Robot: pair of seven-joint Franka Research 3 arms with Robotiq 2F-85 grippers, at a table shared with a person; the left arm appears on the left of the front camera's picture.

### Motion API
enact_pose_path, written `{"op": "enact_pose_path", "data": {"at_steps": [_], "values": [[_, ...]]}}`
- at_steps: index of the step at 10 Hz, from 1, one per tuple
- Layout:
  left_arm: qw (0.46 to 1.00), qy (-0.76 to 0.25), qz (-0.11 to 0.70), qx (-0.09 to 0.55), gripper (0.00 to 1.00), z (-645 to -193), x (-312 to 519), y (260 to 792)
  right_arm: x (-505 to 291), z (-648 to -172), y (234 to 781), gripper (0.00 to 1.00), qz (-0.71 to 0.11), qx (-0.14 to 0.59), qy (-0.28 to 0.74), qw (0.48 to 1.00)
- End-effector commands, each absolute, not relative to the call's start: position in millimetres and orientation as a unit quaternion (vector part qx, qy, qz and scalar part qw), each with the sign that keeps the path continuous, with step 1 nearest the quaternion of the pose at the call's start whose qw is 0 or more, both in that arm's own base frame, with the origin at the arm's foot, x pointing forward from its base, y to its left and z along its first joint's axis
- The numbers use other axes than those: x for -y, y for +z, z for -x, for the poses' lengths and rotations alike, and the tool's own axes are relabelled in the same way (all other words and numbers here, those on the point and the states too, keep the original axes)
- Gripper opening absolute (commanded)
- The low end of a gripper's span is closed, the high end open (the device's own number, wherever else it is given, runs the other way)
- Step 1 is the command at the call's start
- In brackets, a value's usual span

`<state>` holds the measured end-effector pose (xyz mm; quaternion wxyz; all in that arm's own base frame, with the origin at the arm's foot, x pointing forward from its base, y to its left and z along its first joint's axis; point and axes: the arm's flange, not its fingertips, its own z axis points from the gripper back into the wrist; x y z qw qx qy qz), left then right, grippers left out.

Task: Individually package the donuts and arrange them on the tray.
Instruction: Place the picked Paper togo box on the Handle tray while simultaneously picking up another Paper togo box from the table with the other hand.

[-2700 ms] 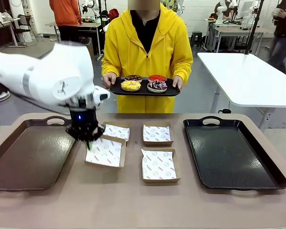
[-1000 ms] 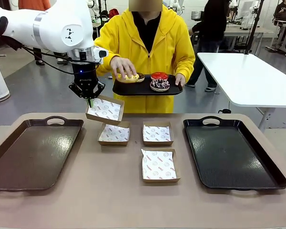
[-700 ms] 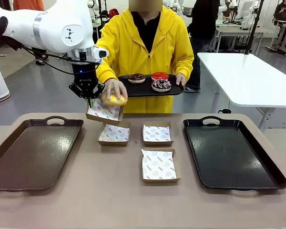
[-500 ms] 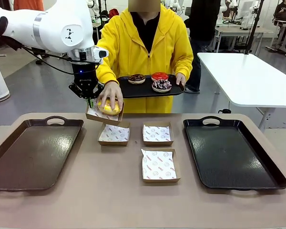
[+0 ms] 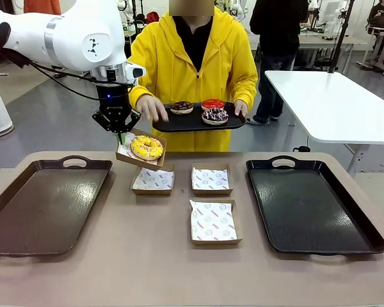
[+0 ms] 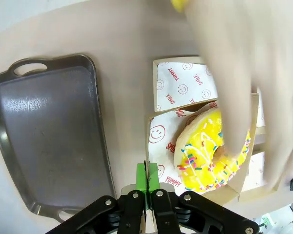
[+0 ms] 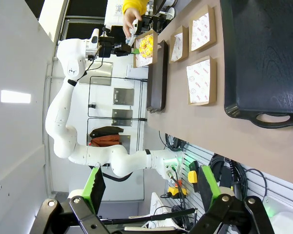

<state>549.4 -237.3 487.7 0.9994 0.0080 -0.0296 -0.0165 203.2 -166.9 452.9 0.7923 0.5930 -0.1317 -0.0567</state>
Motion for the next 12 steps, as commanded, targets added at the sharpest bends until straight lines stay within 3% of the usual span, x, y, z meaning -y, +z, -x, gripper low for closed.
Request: {"op": "enact_pose_path", "data": {"at_steps": [1, 8, 9, 12], "values": [[0.999, -0.015, -0.01, 0.03, 0.0, -545.2, 234.9, 489.6, 167.7, -204.7, 453.0, 1.0, -0.599, 0.138, -0.051, 0.787], [0.999, -0.017, -0.008, 0.03, 0.01, -549.4, 237.3, 487.6, 166.9, -203.2, 452.9, 1.0, -0.593, 0.132, -0.057, 0.792], [0.998, -0.041, -0.014, 0.051, 0.01, -544.3, 227.4, 496.1, 143.9, -206.9, 470.6, 1.0, -0.551, 0.122, -0.037, 0.825], [0.998, -0.046, -0.034, 0.028, 0.01, -502.4, 190.4, 518.9, 84.1, -235.8, 521.3, 1.0, -0.455, 0.087, -0.029, 0.886]]}}
